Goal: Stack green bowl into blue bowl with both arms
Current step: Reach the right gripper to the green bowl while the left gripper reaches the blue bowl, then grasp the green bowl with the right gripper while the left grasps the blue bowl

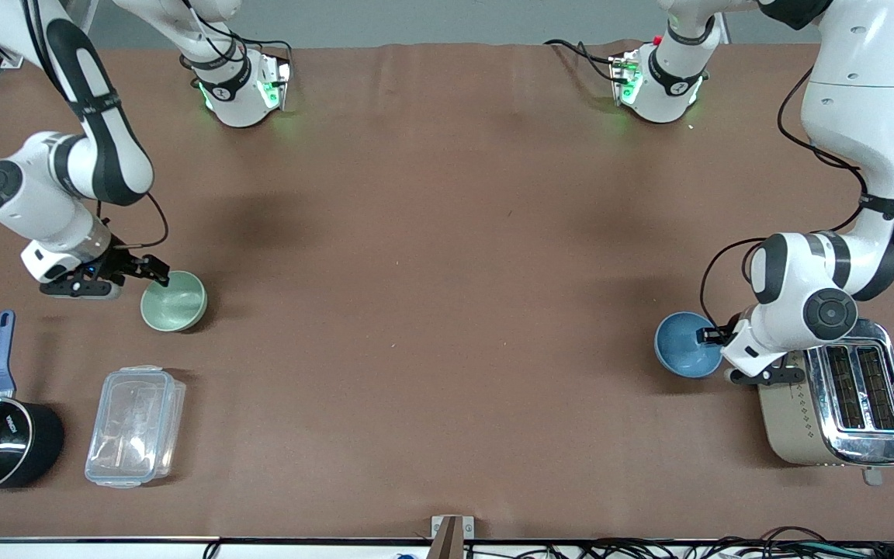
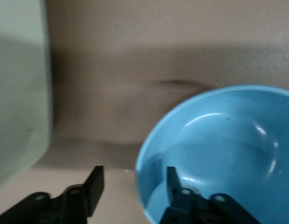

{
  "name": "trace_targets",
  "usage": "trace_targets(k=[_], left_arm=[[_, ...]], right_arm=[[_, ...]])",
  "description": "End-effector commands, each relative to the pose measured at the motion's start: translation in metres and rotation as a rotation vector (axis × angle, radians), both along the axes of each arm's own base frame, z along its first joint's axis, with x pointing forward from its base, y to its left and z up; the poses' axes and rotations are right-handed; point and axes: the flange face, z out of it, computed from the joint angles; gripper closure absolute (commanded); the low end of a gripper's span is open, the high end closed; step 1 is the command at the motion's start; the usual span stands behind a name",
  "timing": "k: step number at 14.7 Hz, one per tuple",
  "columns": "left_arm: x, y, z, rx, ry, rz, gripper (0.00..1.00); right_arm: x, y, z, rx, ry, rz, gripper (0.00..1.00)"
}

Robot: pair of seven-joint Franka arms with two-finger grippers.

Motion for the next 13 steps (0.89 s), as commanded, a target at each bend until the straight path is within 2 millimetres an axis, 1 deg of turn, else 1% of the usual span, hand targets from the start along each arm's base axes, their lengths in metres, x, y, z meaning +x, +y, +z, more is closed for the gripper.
trace_targets(k=[1, 2, 3, 4, 5, 6, 7, 8, 9, 10, 11, 13], left_arm=[[0.003, -0.007, 0.002, -0.027, -0.010, 0.030, 0.88], [0.004, -0.009, 0.004, -0.035, -0.012, 0.035, 0.98], [0.005, -0.011, 0.009, -0.051, -0.017, 0.047, 1.00], [0.014, -0.019, 0.025, -0.077, -0.038, 0.068, 1.00], [0.018, -0.032, 0.036, -0.097, -0.016, 0.086, 1.00], [0.020, -0.040, 0.048, -0.101, 0.011, 0.089, 1.00], [0.022, -0.051, 0.070, -0.111, 0.015, 0.096, 1.00], [0.022, -0.069, 0.083, -0.120, 0.031, 0.101, 1.00], [0.024, -0.087, 0.102, -0.128, 0.044, 0.123, 1.00], [0.022, -0.098, 0.110, -0.128, 0.067, 0.146, 1.00], [0.018, -0.116, 0.115, -0.134, 0.082, 0.163, 1.00], [0.007, -0.164, 0.121, -0.154, 0.101, 0.210, 1.00]], right_arm=[[-0.001, -0.003, -0.029, -0.010, -0.016, 0.011, 0.12], [-0.002, -0.002, -0.033, -0.009, -0.010, 0.011, 0.30], [-0.002, -0.002, -0.034, -0.009, -0.007, 0.011, 0.59], [-0.003, -0.002, -0.038, -0.008, -0.004, 0.011, 0.69], [-0.004, -0.004, -0.045, -0.007, 0.005, 0.005, 0.76], [-0.005, -0.009, -0.047, -0.009, -0.003, -0.002, 0.84], [-0.006, -0.009, -0.047, -0.008, -0.001, -0.004, 0.94], [-0.007, -0.009, -0.048, -0.006, 0.007, -0.004, 0.97], [-0.007, -0.009, -0.047, -0.005, 0.010, -0.004, 0.97], [-0.006, -0.007, -0.041, -0.003, 0.016, -0.013, 0.97], [-0.005, -0.006, -0.028, 0.002, 0.035, -0.013, 0.97], [0.003, 0.001, 0.007, 0.012, 0.074, -0.024, 0.97]])
